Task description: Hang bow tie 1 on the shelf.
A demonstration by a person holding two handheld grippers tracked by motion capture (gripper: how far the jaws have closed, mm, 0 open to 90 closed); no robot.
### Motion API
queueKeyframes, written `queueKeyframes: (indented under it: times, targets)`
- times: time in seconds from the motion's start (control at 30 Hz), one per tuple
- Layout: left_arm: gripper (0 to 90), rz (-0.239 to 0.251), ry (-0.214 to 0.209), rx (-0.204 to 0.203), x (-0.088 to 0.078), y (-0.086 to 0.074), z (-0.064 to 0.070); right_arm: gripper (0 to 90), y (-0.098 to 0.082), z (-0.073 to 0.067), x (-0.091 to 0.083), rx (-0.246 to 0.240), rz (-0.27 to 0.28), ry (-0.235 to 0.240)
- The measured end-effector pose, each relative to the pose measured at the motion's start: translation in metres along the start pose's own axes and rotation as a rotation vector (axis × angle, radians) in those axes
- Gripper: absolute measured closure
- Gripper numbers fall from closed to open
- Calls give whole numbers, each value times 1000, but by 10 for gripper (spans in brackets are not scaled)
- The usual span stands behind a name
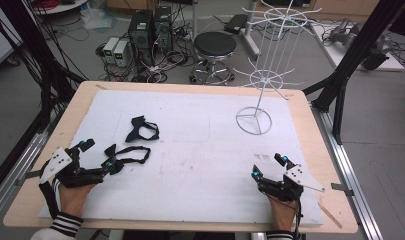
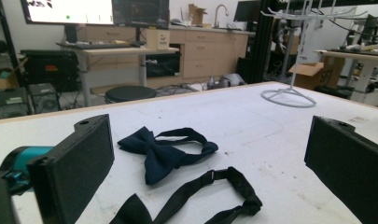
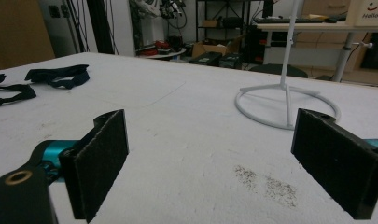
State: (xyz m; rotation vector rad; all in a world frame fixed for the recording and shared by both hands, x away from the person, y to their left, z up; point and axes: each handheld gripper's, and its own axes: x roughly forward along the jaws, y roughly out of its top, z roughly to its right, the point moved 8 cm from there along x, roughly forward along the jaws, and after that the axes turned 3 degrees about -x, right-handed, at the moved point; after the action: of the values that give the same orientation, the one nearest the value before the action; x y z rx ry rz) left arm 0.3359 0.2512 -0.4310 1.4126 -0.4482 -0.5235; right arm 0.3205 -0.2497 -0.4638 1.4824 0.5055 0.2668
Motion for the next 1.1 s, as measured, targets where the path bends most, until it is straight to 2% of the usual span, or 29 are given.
queueKeyframes:
  times: [0.07, 0.23, 0.37, 0.43, 0.53, 0.63, 0.67, 0.77, 0.87, 1.1]
  targets:
    - [18, -19, -18, -26, 5, 2, 0, 103, 0, 0, 0, -1, -2, -1]
    - [18, -73, -20, -25, 13, 7, -4, 102, 0, -1, 0, 0, -3, 1]
    - [18, -112, -23, 0, 19, 12, -8, 103, 0, 0, 0, -3, -1, 0]
    - [18, -142, -31, 3, 23, 15, -12, 103, 0, -1, 0, 0, -2, 0]
    - [18, -158, -35, 2, 26, 16, -14, 103, 0, -1, 0, -1, -2, 0]
    - [18, -188, -38, 21, 30, 18, -16, 103, 0, 0, 0, -5, -1, 3]
    - [18, -212, -46, 35, 33, 19, -17, 103, 0, 0, 0, -7, -1, 2]
    - [18, -231, -53, 42, 37, 21, -18, 103, 0, 0, 0, -11, 0, 1]
    - [18, -277, -64, 76, 43, 24, -19, 103, 0, 0, 0, -8, -1, 1]
    - [18, -362, -112, 93, 61, 26, -19, 103, 0, -1, 0, -6, -8, 2]
